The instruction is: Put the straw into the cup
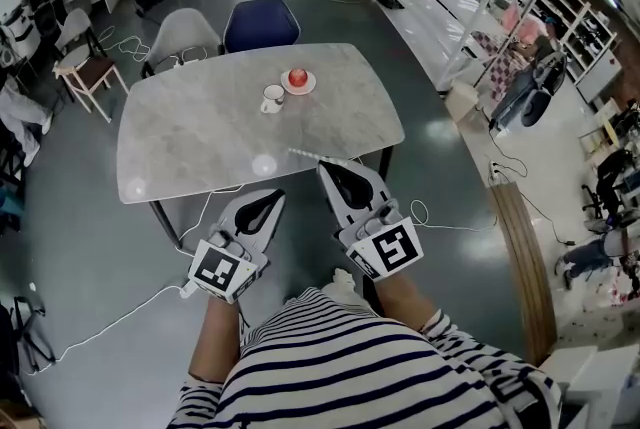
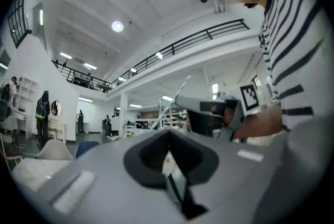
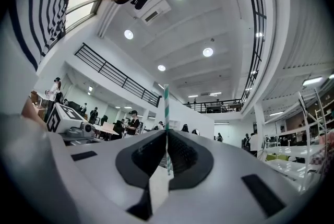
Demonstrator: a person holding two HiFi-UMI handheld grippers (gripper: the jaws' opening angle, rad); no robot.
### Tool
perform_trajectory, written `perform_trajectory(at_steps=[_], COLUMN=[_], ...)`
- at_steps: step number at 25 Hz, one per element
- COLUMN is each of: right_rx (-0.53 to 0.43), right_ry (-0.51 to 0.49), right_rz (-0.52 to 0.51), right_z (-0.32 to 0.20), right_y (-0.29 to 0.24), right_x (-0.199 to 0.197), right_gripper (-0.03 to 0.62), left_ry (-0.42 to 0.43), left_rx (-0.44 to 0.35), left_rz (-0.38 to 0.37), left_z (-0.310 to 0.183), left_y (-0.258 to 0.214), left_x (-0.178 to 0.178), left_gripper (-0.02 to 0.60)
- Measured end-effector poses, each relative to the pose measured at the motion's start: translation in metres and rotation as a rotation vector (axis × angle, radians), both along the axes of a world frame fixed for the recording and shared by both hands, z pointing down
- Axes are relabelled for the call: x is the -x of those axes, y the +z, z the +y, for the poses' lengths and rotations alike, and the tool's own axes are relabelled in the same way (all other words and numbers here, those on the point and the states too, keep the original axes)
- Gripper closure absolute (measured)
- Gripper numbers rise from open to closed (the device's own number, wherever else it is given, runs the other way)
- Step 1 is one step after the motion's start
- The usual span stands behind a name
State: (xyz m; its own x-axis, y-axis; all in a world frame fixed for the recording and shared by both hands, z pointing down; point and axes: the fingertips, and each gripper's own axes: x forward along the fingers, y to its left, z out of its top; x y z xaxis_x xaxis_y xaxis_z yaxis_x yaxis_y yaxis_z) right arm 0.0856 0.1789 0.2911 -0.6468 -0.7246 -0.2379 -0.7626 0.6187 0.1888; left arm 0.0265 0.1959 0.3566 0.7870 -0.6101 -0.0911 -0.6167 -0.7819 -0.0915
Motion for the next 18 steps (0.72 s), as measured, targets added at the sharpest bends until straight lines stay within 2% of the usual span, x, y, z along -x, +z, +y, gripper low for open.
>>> perform_trajectory(at_steps=[6,11,18], right_rx=[-0.015,-0.018,-0.005], right_ry=[0.007,0.009,0.008], right_rz=[0.016,0.032,0.011], right_z=[-0.002,-0.008,-0.044], right_y=[-0.001,0.004,0.013], right_x=[0.004,-0.003,-0.016], right_gripper=[0.582,0.582,0.582], left_ry=[-0.002,0.012,0.021], left_rx=[0.000,0.002,0.022], left_rz=[0.017,0.022,0.013], left_z=[-0.005,-0.012,-0.042], left_y=[-0.004,0.002,0.014], left_x=[0.003,-0.011,-0.026], left_gripper=[0.574,0.574,0.574])
